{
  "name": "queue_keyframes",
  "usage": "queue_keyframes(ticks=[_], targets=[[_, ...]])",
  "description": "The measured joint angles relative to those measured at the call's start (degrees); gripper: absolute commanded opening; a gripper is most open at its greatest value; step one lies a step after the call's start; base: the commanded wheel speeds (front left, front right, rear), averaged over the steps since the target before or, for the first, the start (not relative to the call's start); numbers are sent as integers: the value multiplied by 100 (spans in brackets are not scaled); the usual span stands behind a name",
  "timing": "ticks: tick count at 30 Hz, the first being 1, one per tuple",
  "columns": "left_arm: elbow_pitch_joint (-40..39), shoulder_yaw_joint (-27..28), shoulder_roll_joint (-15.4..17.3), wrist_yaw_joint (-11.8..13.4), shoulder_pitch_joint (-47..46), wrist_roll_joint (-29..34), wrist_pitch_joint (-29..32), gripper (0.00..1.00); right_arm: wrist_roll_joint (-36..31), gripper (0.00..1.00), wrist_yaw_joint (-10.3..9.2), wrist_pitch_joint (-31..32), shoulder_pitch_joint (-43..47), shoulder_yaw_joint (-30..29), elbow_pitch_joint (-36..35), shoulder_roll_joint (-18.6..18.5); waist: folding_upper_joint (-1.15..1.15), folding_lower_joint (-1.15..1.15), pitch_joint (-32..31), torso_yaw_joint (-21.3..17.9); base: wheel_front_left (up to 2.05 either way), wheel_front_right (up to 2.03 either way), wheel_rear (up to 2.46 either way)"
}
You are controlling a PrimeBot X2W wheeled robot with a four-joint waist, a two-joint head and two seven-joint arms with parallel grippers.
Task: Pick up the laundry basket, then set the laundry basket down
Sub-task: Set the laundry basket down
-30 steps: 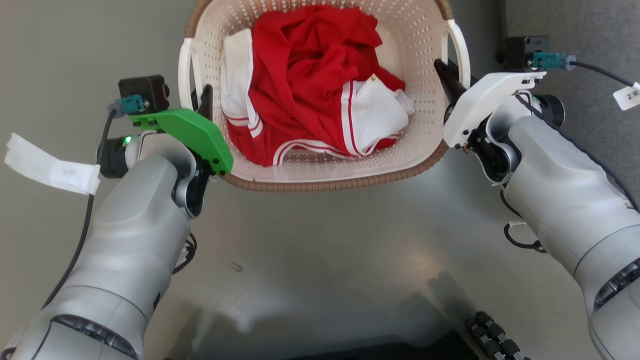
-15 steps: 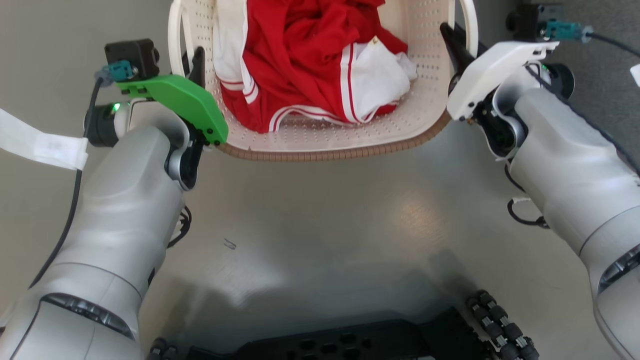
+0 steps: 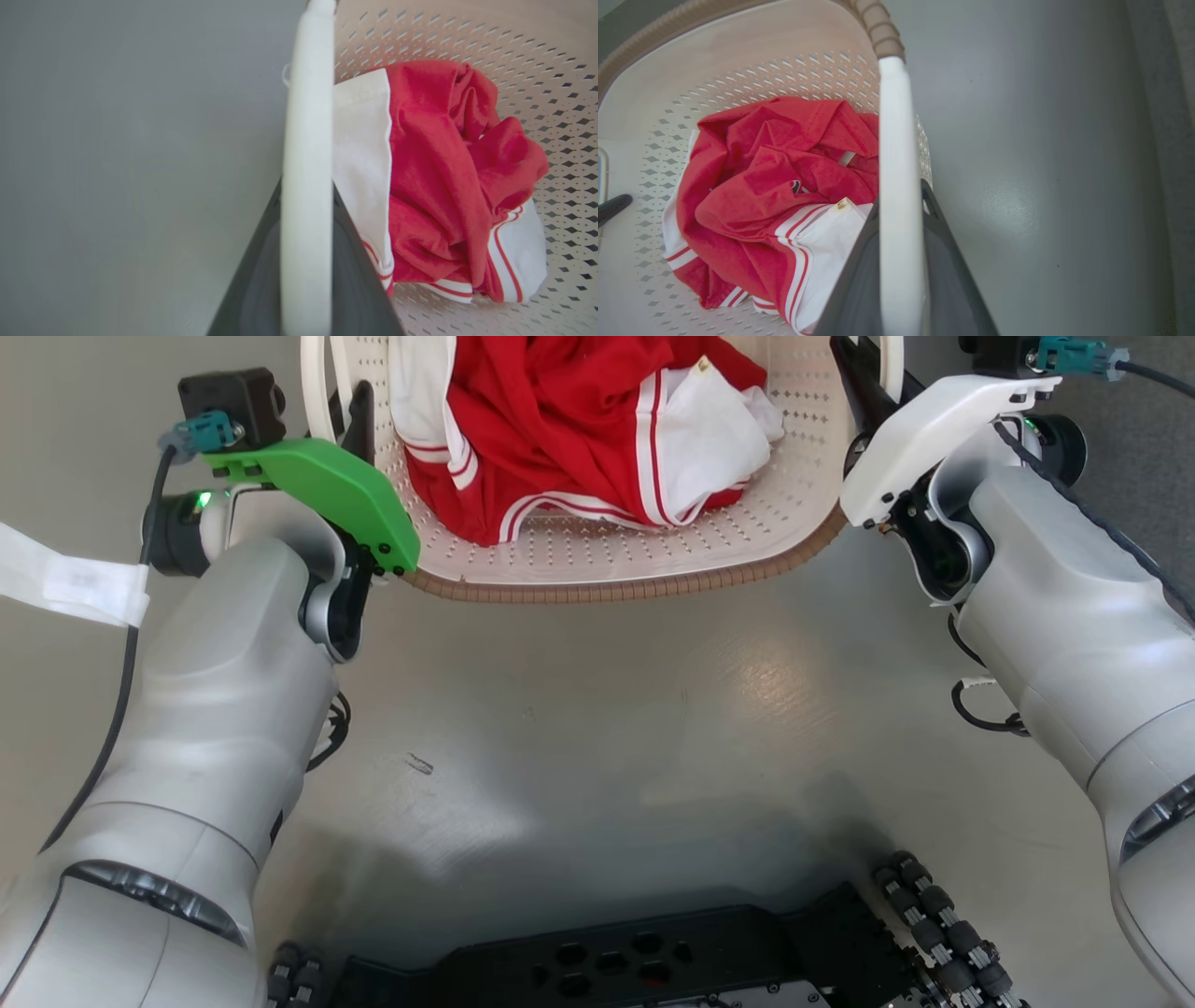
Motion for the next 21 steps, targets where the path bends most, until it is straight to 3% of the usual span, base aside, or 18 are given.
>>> queue_keyframes(ticks=[21], targets=[[110, -5, 2, -69, -155, 81, -108, 0, -125, 0, 0, -66, -97, -167, 62, 87, 0, -1, 231, -42, 0, 0, 0]])
